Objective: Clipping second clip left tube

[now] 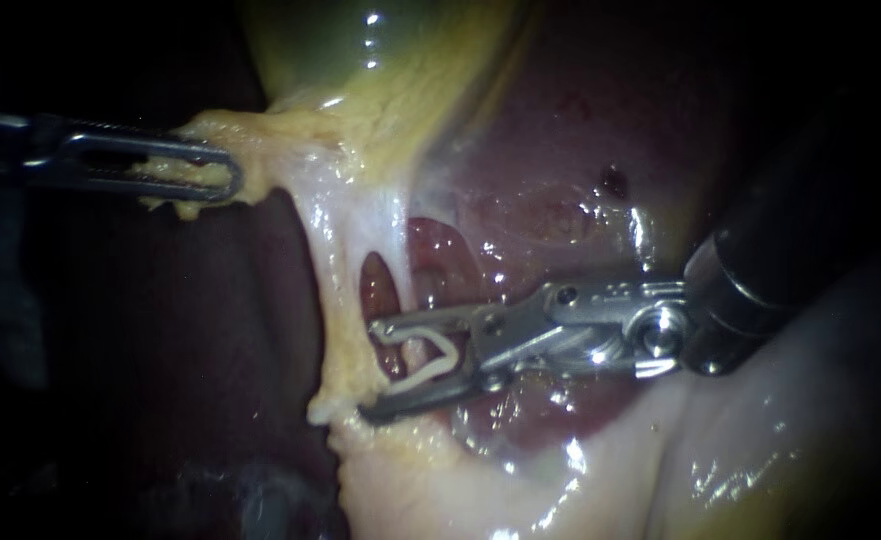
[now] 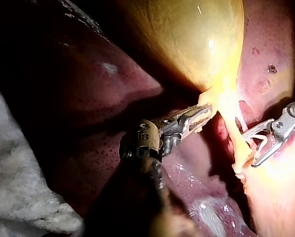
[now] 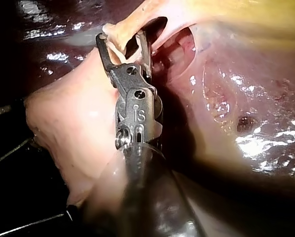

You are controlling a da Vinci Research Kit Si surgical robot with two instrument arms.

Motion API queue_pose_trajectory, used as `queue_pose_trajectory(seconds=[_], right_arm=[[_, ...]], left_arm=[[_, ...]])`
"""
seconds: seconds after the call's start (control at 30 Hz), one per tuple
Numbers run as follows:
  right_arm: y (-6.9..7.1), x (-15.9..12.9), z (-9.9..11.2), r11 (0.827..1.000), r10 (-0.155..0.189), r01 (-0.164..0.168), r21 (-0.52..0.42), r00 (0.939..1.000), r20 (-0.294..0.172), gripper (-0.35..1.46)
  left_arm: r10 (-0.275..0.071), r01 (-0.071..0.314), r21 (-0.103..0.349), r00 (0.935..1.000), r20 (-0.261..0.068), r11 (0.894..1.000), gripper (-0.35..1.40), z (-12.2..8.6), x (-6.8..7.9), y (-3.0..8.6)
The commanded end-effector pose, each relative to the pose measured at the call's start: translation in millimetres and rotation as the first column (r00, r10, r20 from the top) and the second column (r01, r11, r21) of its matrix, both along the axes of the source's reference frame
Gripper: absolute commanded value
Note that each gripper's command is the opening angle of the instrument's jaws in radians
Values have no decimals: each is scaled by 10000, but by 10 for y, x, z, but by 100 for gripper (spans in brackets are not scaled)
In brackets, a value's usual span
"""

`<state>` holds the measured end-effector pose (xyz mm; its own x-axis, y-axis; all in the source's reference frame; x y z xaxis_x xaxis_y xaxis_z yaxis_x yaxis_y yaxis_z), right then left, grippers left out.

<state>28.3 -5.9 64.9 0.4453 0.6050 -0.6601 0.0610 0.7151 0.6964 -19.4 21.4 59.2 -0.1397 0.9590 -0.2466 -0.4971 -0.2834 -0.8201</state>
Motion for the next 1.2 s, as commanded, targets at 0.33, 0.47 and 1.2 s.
queue_pose_trajectory(seconds=[0.33, 0.47, 1.2], right_arm=[[-1, 12, 14, 9983, 272, -272, 523, 9996, 21, 49], [0, 14, 22, 9957, 422, -413, 833, 9991, -89, 49], [-10, 46, 27, 9686, 938, -614, 2409, 9876, -1256, 50]], left_arm=[[-11, 11, 0, 10000, -10, 10000, -35, 0, -1, 0], [-12, 12, 0, 10000, -11, 10000, -35, 0, -1, 0], [-21, 21, 0, 10000, -16, 10000, -35, 0, -3, 0]])
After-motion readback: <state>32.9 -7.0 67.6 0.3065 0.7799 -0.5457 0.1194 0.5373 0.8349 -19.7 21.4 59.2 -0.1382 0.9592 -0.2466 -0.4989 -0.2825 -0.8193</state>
